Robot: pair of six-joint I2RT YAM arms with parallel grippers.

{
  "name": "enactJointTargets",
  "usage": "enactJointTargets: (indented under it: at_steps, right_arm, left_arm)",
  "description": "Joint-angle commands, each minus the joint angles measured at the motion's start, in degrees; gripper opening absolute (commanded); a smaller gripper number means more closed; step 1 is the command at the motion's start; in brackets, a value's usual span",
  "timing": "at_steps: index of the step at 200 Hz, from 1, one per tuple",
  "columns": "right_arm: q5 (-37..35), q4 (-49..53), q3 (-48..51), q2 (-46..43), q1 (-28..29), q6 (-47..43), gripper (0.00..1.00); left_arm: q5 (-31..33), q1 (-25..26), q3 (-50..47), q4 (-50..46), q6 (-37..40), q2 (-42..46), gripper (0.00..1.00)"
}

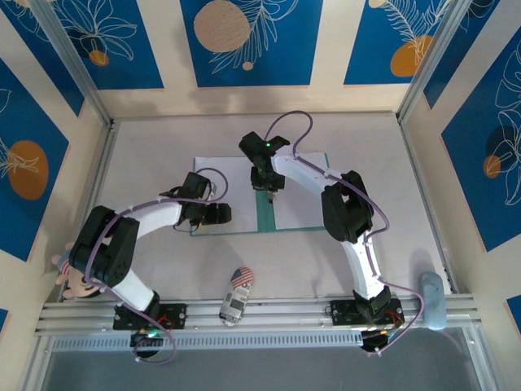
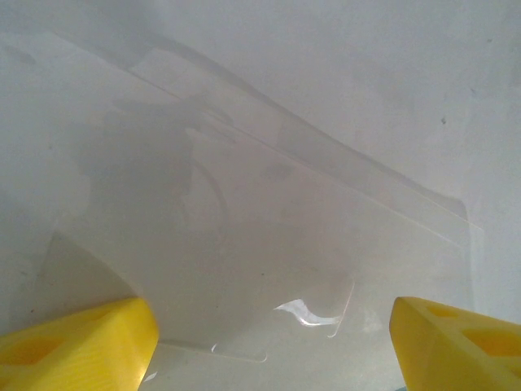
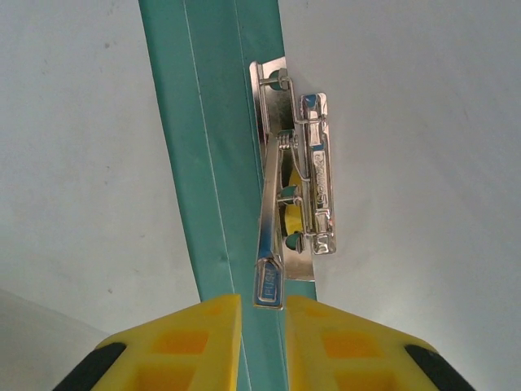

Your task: Put the files into the folder

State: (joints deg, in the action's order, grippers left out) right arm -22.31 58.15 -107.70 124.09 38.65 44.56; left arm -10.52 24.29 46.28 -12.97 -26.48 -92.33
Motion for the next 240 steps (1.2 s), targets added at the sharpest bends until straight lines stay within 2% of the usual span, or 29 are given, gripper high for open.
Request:
enactJointTargets:
  at_steps: [1,39,240]
  right_arm:
    - [-0.2,1.7,-1.9,1.4,0.1,-0.4,0.22]
    - [-0.2,1.9,-1.9,1.6,0.0,-0.5,0.18]
    - [-3.4,4.4,0.1,1.9,-0.3,-1.0,0.13]
  left_arm:
    - [-1.2,0.2,-3.3,-12.1,0.0,-3.7,0.79]
    - [-1.3,0.1,-3.1,-12.3,0.2,-4.0,0.79]
    - [-1.6,-0.3,-3.0,-12.7,0.6,-4.4,0.79]
